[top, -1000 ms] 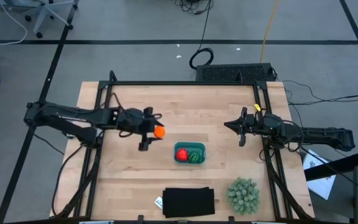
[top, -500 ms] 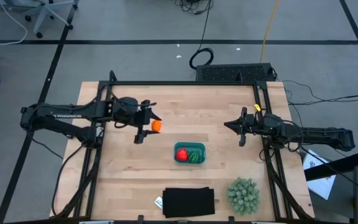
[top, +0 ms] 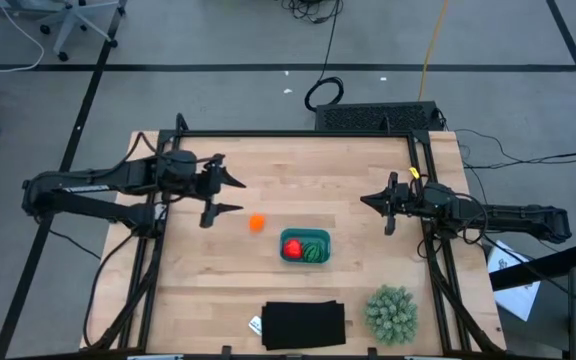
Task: Pick and placing Produce into tupperware
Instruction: Put the orange pumpkin into the blue container
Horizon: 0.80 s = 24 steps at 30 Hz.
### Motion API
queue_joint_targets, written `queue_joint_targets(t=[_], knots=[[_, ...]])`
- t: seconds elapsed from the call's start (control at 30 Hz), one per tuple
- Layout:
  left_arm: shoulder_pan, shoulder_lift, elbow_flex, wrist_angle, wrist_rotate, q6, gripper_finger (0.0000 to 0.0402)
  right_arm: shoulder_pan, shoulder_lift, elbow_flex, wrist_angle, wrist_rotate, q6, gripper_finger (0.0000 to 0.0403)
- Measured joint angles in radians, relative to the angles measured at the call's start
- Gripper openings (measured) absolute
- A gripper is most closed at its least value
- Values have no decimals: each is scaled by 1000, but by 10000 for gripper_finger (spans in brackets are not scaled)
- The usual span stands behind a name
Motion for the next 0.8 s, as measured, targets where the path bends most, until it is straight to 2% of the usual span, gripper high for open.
queue_joint_targets(t=[0.8], knots=[[0, 0, 0, -22, -5, -11, 271, 0, 0, 0, -1, 0, 1, 0]])
